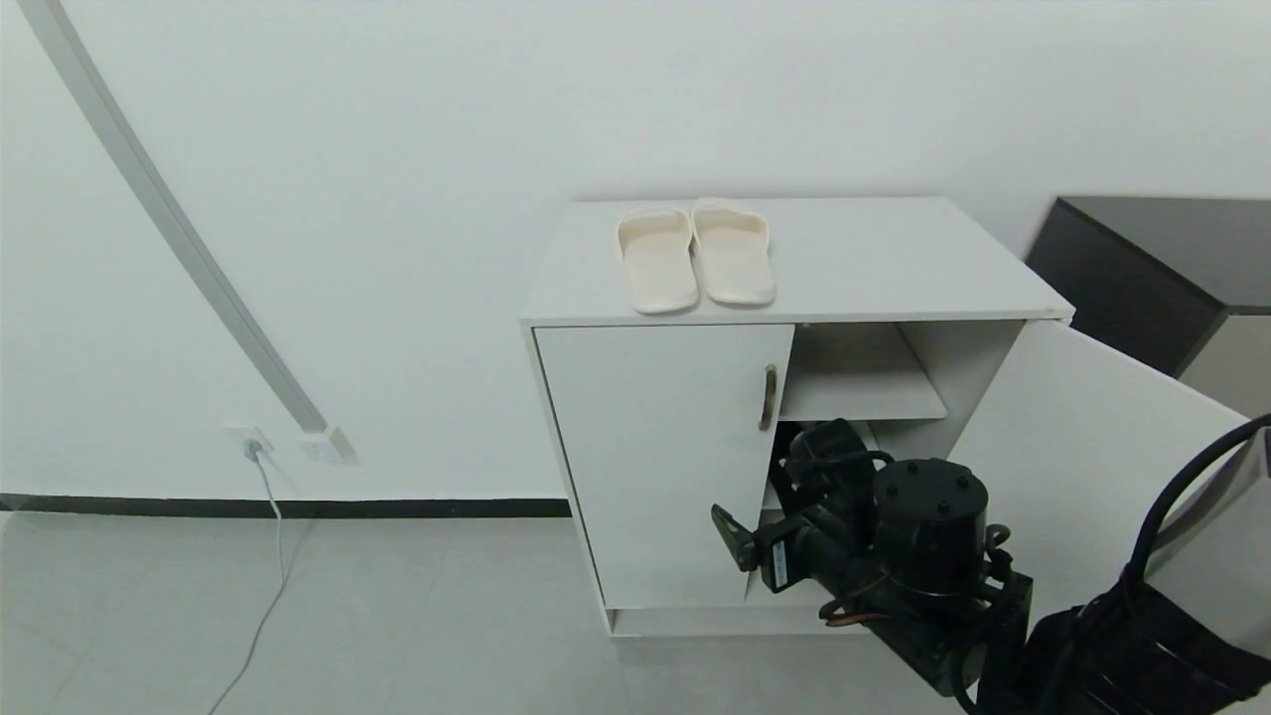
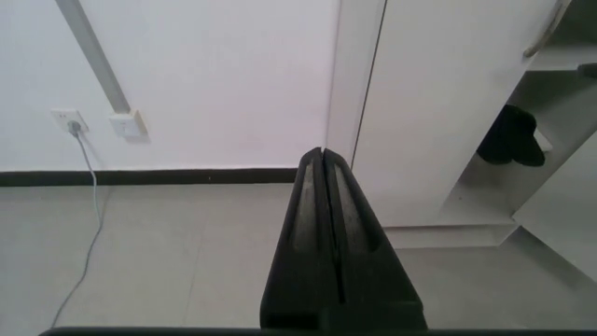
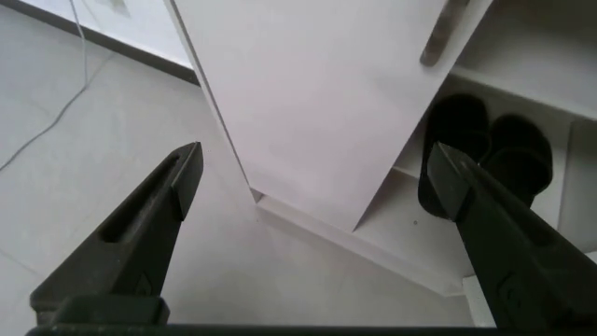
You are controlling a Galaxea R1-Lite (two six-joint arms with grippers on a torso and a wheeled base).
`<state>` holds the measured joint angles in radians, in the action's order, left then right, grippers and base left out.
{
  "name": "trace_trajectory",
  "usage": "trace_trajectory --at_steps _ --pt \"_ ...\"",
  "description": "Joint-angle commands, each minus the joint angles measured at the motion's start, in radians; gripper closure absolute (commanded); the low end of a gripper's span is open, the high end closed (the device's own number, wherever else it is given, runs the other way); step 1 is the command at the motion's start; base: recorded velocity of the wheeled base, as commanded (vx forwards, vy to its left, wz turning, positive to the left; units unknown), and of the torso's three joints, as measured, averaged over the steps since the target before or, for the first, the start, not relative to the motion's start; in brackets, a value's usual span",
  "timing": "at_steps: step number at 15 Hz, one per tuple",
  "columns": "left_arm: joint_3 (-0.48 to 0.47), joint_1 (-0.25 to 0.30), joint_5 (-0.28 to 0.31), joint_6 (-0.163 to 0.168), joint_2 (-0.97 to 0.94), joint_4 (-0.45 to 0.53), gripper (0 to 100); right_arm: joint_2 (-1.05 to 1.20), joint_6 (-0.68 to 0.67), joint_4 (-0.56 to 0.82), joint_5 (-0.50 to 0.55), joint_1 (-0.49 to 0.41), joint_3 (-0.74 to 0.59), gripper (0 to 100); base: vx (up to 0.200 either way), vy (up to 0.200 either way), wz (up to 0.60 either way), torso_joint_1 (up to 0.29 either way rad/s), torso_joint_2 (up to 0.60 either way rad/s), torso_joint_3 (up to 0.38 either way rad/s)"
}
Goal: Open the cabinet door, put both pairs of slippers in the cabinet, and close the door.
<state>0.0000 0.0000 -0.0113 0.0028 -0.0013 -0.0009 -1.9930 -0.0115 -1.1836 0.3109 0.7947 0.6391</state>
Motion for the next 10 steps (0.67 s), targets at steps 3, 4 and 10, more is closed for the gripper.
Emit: trace_trajectory --at_steps 3,4,10 --pt "0.0 0.0 -0.001 -0.004 0.001 -0.001 100 0.013 0.004 -0.002 -0.004 0.017 -0.015 0 0.0 0.0 0.0 0.243 -0.57 -0.331" --pt "0.0 0.0 -0.001 -0.003 0.001 -0.001 100 0.014 0.005 -0.002 -0.006 0.018 -0.016 0 0.0 0.0 0.0 0.242 -0.58 -0.334" --pt "0.0 0.0 0.001 -0.003 0.001 -0.001 100 -0.04 0.082 -0.067 -0.029 0.029 0.074 0 0.0 0.0 0.0 0.131 -0.3 -0.171"
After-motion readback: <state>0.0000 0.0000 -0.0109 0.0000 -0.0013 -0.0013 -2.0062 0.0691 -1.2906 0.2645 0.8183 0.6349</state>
